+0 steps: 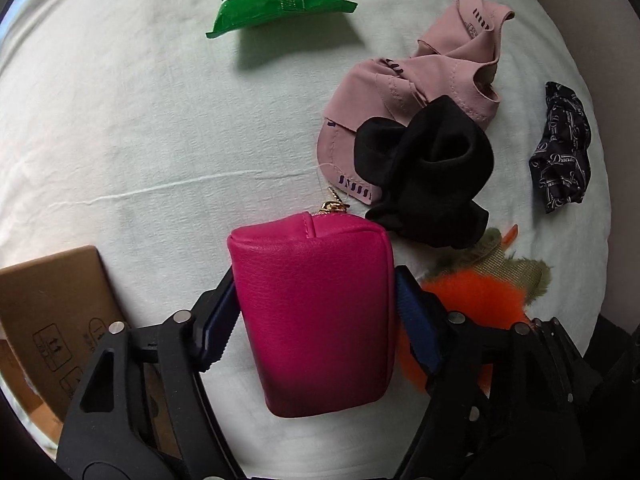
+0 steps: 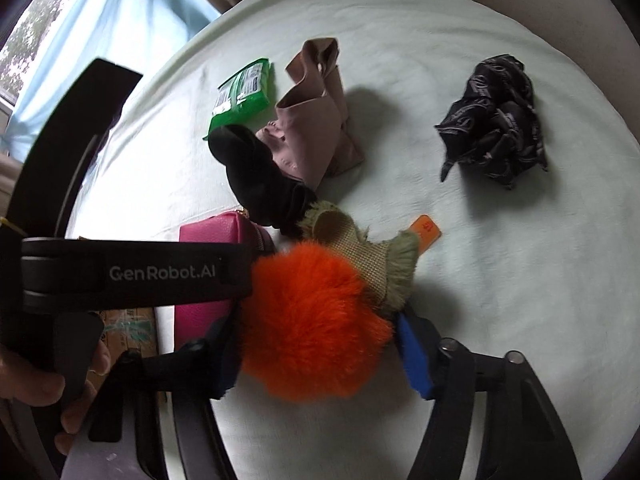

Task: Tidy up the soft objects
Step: 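Grasp the pink pouch with the left tool while the right tool grasps the orange pompom, then carry the pouch with the left tool while the right tool carries the pompom to the box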

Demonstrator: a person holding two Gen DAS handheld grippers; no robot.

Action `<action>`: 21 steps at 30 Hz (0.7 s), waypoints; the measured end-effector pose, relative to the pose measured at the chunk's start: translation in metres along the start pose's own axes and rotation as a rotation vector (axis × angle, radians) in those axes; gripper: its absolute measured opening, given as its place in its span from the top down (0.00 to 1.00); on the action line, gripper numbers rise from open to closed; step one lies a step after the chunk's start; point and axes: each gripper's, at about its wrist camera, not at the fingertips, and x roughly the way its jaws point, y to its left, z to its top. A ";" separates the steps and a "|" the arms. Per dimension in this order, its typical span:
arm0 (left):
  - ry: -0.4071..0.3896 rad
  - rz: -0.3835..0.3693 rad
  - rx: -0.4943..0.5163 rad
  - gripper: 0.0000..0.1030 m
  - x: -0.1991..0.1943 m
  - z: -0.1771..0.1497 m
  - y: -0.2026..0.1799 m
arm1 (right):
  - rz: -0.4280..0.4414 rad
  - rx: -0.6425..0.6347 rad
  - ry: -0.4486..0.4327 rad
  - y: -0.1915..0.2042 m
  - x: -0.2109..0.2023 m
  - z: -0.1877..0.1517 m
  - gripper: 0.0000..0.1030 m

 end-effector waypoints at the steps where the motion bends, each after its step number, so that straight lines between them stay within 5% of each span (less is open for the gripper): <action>1: -0.002 -0.001 0.003 0.38 0.000 -0.001 -0.001 | -0.003 -0.008 -0.001 0.001 0.001 0.001 0.44; 8: -0.018 0.005 0.019 0.49 -0.005 -0.005 -0.006 | -0.003 -0.036 0.014 0.002 0.004 0.001 0.60; 21: -0.074 -0.006 0.017 0.54 -0.044 -0.018 -0.010 | -0.030 -0.066 -0.032 0.003 -0.026 0.004 0.62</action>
